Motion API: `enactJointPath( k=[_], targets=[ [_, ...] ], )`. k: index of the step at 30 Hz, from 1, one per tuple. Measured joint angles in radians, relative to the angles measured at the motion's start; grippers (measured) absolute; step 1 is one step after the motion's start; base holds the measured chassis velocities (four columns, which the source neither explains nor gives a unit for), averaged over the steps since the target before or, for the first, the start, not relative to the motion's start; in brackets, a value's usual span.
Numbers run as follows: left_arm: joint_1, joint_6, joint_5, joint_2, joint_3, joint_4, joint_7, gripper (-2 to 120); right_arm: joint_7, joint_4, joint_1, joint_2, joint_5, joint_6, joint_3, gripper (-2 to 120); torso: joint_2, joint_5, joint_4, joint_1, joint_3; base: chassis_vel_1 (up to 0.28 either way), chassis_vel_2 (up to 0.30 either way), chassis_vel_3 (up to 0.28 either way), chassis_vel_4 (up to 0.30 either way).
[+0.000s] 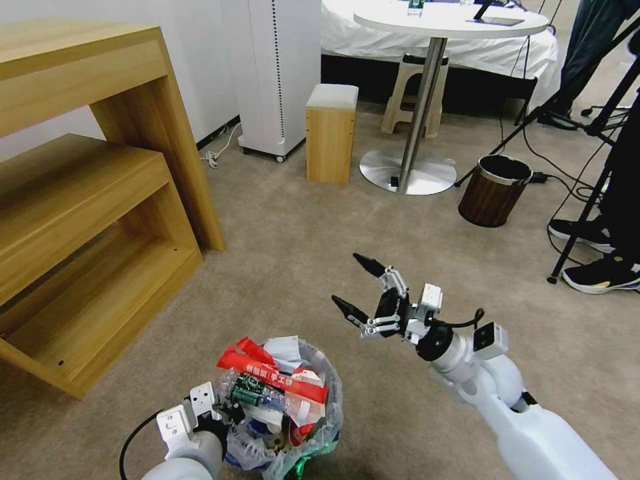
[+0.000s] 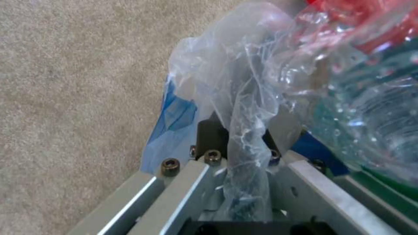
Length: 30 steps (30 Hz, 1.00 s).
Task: Pick up the trash bin and place the garbage on the floor into it.
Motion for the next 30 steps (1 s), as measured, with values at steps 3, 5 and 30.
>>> enactJointPath(
  k=[3, 5, 30],
  targets=[
    [-0.008, 0.000, 0.002, -0.010, -0.003, 0.012, 0.001, 0, -0.005, 0.002, -0.010, -0.004, -0.001, 0.005, 0.003, 100, 0.000, 0.0001, 0.0001, 0.000, 0.000, 0.000, 0.000, 0.000, 0.000],
    [-0.012, 0.000, 0.009, -0.014, -0.003, 0.020, 0.005, 0, -0.012, 0.004, -0.022, -0.005, -0.004, 0.007, 0.009, 100, 0.000, 0.0000, 0.0001, 0.000, 0.000, 0.000, 0.000, 0.000, 0.000],
    [0.062, -0.017, 0.109, 0.167, -0.209, -0.117, 0.034, 82, 0.020, -0.055, -0.060, 0.022, -0.054, 0.047, 0.058, 100, 0.000, -0.0001, 0.0001, 0.000, 0.000, 0.000, 0.000, 0.000, 0.000]
  ],
)
